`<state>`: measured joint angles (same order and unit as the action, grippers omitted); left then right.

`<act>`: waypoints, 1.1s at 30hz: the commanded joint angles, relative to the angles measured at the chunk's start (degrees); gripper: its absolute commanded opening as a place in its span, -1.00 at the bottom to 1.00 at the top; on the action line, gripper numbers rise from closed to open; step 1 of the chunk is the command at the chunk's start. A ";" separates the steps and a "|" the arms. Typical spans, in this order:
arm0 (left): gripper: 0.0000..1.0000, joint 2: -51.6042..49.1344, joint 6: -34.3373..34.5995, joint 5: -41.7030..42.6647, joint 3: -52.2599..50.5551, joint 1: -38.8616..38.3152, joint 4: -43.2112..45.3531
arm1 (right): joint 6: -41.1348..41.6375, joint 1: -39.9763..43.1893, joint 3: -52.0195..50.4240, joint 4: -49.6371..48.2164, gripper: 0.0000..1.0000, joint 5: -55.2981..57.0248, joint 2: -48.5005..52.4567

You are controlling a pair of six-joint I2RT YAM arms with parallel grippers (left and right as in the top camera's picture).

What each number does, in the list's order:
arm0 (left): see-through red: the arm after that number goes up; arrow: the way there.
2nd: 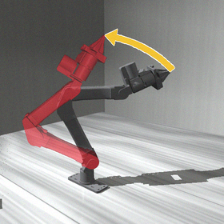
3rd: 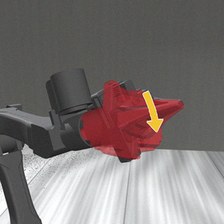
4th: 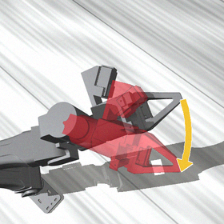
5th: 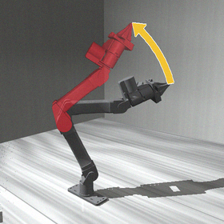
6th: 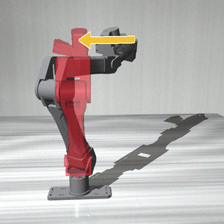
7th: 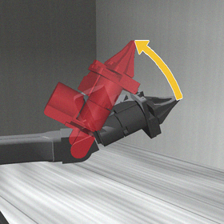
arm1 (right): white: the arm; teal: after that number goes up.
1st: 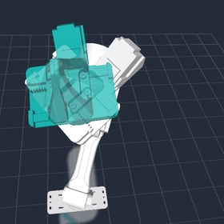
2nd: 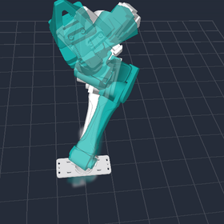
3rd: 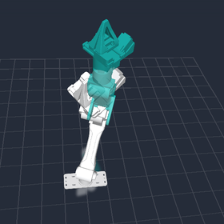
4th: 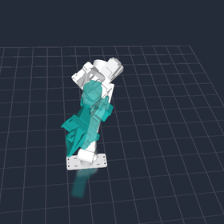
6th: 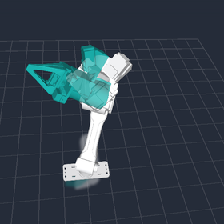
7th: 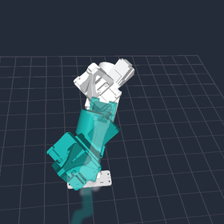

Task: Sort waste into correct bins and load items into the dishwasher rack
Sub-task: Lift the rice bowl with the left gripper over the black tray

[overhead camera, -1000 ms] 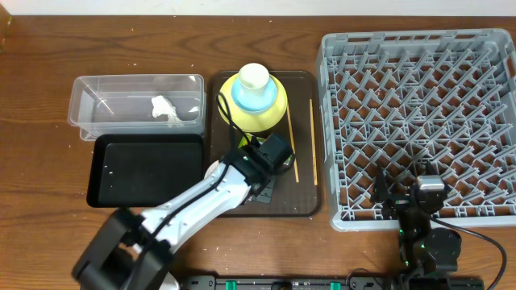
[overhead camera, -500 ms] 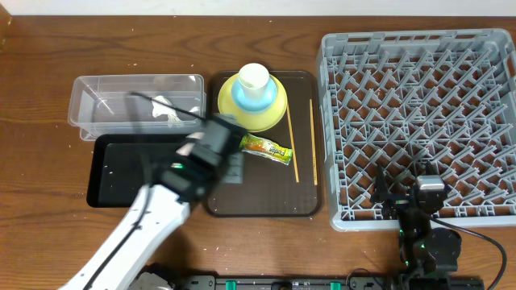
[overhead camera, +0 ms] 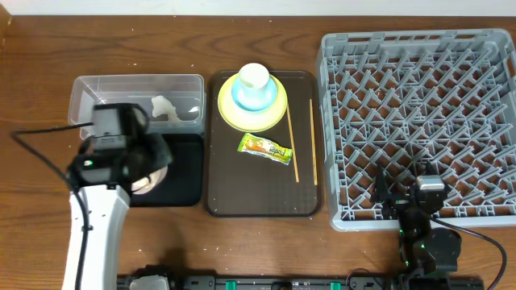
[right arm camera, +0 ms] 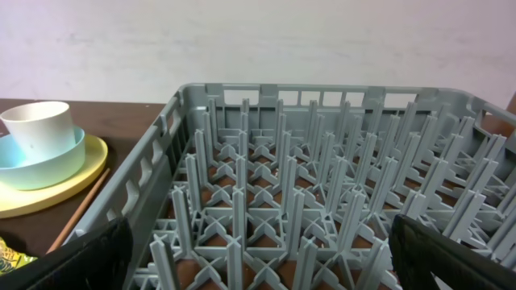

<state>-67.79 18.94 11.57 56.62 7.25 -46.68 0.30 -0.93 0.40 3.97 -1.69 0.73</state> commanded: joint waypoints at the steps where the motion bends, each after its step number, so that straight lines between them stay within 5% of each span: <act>1: -0.87 -0.37 -1.36 11.19 -2.47 4.50 2.75 | -0.79 -0.07 -0.09 0.17 0.98 -0.07 -0.07; 10: -0.88 -0.37 -1.09 23.34 -6.60 14.56 10.32 | -0.79 -0.07 -0.09 0.17 0.98 -0.04 -0.07; 33: -0.88 -2.62 9.75 18.10 -7.04 19.54 11.08 | -0.79 -0.07 -0.09 0.17 0.98 -0.07 -0.07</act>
<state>-70.39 27.11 31.00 50.04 26.52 -35.90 0.30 -0.93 0.40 3.97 -1.69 0.73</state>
